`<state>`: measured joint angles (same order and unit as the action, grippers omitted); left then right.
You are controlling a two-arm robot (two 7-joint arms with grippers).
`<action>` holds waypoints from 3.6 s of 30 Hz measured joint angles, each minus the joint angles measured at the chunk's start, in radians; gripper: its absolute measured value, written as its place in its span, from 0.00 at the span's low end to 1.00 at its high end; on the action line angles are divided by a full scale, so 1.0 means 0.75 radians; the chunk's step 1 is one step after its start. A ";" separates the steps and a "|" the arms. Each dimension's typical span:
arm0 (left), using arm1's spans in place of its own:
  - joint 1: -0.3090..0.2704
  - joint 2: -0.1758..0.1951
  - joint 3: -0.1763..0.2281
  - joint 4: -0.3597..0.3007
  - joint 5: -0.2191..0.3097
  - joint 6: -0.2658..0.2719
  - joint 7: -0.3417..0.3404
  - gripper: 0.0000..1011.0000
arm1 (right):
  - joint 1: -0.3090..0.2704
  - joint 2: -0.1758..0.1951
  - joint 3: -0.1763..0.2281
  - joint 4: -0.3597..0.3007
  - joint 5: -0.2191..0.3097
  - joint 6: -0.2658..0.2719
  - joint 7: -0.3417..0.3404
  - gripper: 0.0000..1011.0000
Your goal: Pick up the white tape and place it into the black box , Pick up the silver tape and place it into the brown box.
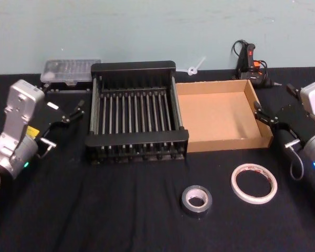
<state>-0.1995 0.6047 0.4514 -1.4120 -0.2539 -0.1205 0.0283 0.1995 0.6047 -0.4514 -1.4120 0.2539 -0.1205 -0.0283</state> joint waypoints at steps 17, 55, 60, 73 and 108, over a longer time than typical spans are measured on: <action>0.000 0.000 0.000 0.000 0.000 0.000 0.000 0.99 | 0.000 0.000 0.000 0.000 0.000 0.000 0.000 0.99; 0.000 0.000 0.000 0.000 0.000 0.000 0.000 0.99 | -0.067 0.030 0.104 -0.094 0.096 0.057 0.133 0.99; 0.000 0.000 0.000 0.000 0.000 0.000 0.000 0.99 | -0.105 0.053 0.136 -0.146 0.128 0.081 0.172 0.99; 0.000 0.000 0.000 0.000 0.000 0.000 0.000 0.99 | -0.281 0.163 0.248 -0.361 0.240 0.209 0.285 0.99; 0.000 0.000 0.000 0.000 0.000 0.000 0.000 0.99 | -0.405 0.180 0.266 -0.424 0.191 0.551 0.398 0.99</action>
<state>-0.1995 0.6047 0.4514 -1.4119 -0.2539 -0.1206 0.0283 -0.1041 0.7395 -0.2518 -1.7301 0.3976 0.2925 0.2703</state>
